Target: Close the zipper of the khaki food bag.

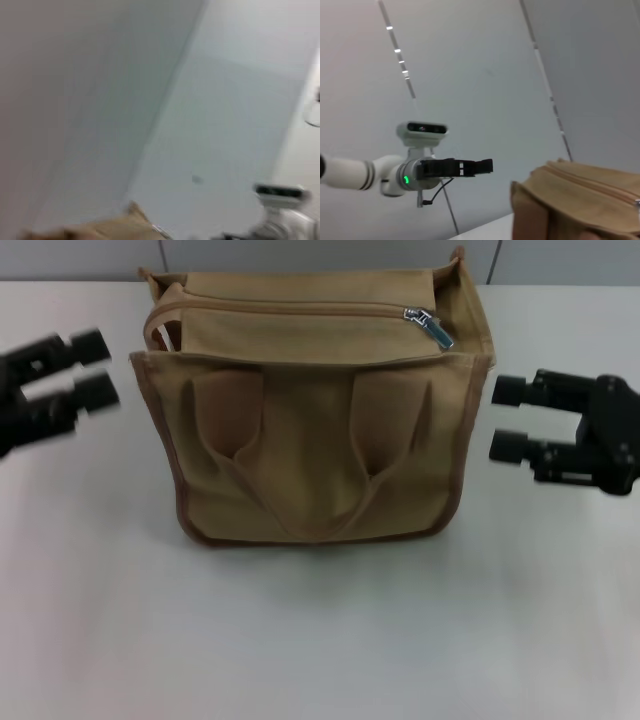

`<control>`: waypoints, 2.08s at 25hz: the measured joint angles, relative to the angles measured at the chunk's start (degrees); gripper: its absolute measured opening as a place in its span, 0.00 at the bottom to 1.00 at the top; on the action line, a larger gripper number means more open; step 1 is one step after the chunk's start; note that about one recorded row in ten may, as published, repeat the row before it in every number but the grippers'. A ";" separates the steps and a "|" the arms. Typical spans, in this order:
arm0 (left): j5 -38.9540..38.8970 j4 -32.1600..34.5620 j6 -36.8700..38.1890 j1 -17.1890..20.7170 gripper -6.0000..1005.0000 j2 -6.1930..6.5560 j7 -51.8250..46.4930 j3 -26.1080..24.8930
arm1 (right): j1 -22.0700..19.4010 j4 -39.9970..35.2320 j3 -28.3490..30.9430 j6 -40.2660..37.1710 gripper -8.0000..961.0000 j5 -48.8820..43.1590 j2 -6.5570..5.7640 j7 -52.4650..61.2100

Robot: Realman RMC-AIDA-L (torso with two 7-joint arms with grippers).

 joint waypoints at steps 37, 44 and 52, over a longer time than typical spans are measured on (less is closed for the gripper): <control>18.43 -7.34 -7.90 -2.05 0.79 -9.60 16.35 11.41 | -0.42 20.33 -5.09 13.47 0.76 -5.91 3.15 -27.83; 18.31 -7.89 -7.93 -1.54 0.79 -9.53 16.29 9.93 | -0.29 20.38 -5.08 13.81 0.76 -5.91 3.15 -27.91; 18.43 -7.89 -9.23 -0.90 0.78 -9.49 17.04 9.25 | 0.00 20.39 -5.16 14.98 0.76 -5.90 3.15 -27.97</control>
